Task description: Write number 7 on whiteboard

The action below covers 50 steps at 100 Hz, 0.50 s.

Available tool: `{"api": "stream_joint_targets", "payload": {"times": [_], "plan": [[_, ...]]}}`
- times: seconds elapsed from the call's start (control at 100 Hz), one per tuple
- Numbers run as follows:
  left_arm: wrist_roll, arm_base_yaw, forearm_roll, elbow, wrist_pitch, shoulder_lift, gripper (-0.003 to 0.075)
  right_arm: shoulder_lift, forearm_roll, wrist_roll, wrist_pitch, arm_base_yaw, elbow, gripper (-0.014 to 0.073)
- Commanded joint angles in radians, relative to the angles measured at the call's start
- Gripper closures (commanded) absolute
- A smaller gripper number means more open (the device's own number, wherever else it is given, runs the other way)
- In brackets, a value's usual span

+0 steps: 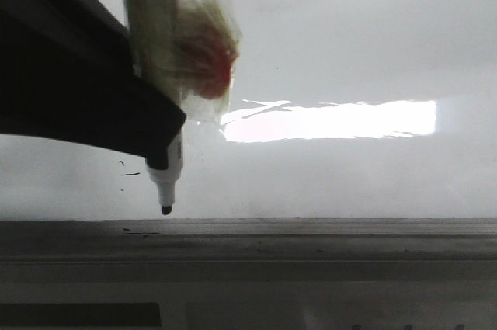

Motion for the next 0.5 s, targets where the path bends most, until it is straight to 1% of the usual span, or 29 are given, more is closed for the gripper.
{"api": "stream_joint_targets", "payload": {"times": [0.0, 0.12, 0.32, 0.42, 0.49], "plan": [[0.002, -0.005, -0.059, -0.025, 0.025, -0.019, 0.0741, 0.001, 0.063, -0.015, -0.062, -0.003, -0.036, 0.0187], [0.002, -0.005, -0.059, -0.025, 0.034, -0.019, 0.0741, -0.004, 0.063, -0.015, -0.124, -0.003, -0.040, 0.0187], [0.002, -0.005, -0.059, -0.025, 0.057, -0.019, 0.0741, -0.075, 0.063, -0.015, -0.149, -0.003, -0.095, 0.0187], [0.002, -0.005, -0.059, -0.025, 0.064, -0.019, 0.0741, -0.113, 0.061, -0.015, -0.189, -0.003, -0.102, 0.0187], [0.002, -0.005, -0.059, -0.025, 0.064, -0.019, 0.0741, -0.123, 0.044, -0.015, -0.190, -0.003, -0.102, 0.0187]]}}
